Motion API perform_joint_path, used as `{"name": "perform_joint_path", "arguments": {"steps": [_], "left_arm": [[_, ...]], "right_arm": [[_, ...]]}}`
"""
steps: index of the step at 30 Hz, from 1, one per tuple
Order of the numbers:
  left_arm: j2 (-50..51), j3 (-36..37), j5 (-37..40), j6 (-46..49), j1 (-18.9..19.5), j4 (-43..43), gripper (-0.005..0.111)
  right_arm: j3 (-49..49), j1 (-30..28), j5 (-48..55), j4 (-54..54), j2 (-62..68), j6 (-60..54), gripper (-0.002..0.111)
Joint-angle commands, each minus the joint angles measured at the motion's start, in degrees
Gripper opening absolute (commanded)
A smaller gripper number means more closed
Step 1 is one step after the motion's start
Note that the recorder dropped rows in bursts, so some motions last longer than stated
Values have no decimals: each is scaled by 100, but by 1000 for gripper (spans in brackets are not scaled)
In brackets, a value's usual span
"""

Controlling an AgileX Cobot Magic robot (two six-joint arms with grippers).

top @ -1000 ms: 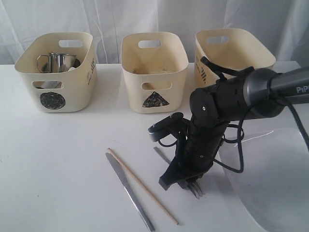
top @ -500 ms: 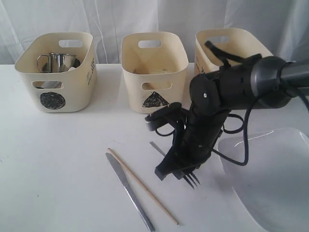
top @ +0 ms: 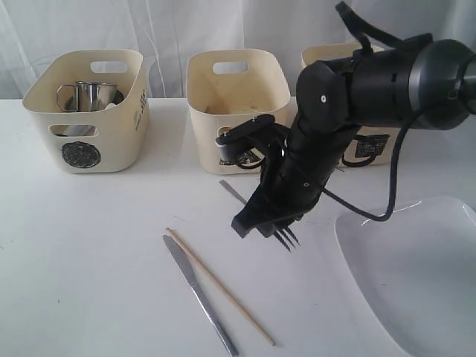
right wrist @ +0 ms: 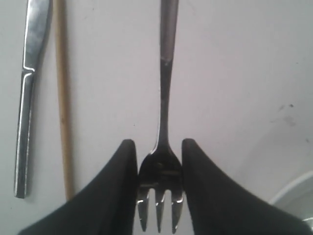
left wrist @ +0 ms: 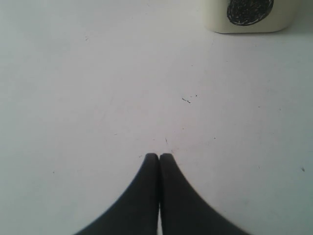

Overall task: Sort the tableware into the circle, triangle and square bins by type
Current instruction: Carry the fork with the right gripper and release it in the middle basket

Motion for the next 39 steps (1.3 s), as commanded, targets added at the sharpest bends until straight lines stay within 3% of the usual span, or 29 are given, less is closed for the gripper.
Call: {"name": "perform_joint_path", "arguments": {"steps": [1, 10, 25, 39], "left_arm": [[-26, 29, 13, -7, 15, 0, 0], [-26, 29, 13, -7, 15, 0, 0], [-26, 29, 13, -7, 15, 0, 0], [-26, 29, 13, -7, 15, 0, 0]], "right_arm": [[-357, -85, 156, 190, -75, -300, 0], [-981, -85, 671, 439, -75, -452, 0], [-1713, -85, 74, 630, -75, -452, 0], [-1752, -90, -1147, 630, -75, -442, 0]]}}
